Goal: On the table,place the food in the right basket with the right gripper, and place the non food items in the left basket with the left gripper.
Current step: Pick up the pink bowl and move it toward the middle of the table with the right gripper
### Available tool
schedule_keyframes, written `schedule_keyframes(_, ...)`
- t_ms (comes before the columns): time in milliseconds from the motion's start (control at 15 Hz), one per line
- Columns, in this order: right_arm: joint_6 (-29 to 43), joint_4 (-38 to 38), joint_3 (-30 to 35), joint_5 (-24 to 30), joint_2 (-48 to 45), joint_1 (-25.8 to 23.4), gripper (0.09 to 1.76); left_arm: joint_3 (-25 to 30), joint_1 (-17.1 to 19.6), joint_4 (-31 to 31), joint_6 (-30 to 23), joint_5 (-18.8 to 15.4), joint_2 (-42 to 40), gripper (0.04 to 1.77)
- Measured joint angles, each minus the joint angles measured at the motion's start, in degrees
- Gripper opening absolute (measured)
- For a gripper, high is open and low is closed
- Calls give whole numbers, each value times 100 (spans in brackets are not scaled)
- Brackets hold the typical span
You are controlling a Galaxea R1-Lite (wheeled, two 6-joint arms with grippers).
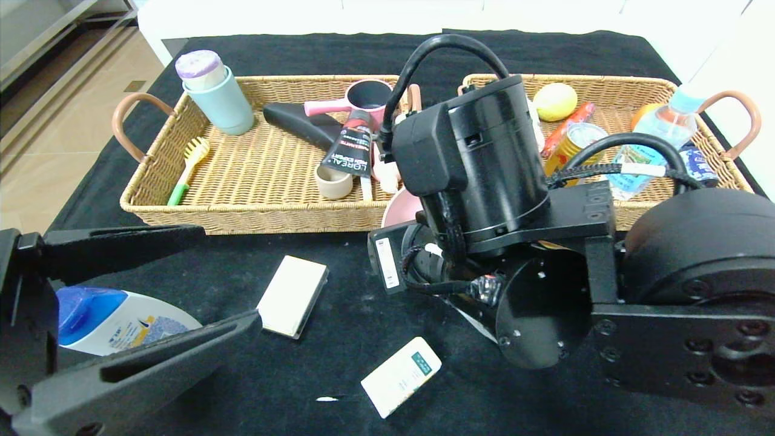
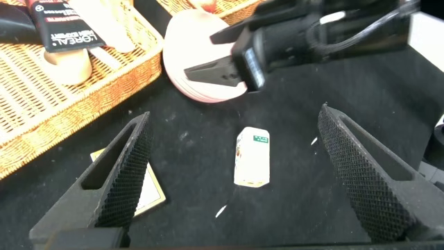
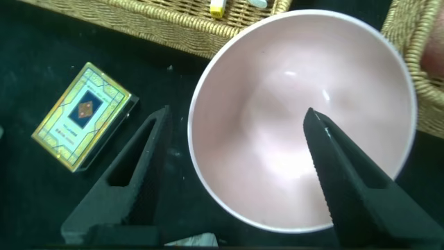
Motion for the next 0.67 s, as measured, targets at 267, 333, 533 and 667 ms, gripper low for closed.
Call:
schedule_keyframes(267,27,6,267,1,-414,66,152,22,0,-5,0,-2,52,172)
schedule_keyframes(333,94,17,366,1,-511,89,154,30,0,-9,-1,-2,69,172)
schedule_keyframes(533,400,55,697,6,-786,155,159,48,2,-9,-6,-4,116,172)
schedule_keyframes(667,705,212,925,17,-968,229,162,56,5,-11,-6,-6,152,172)
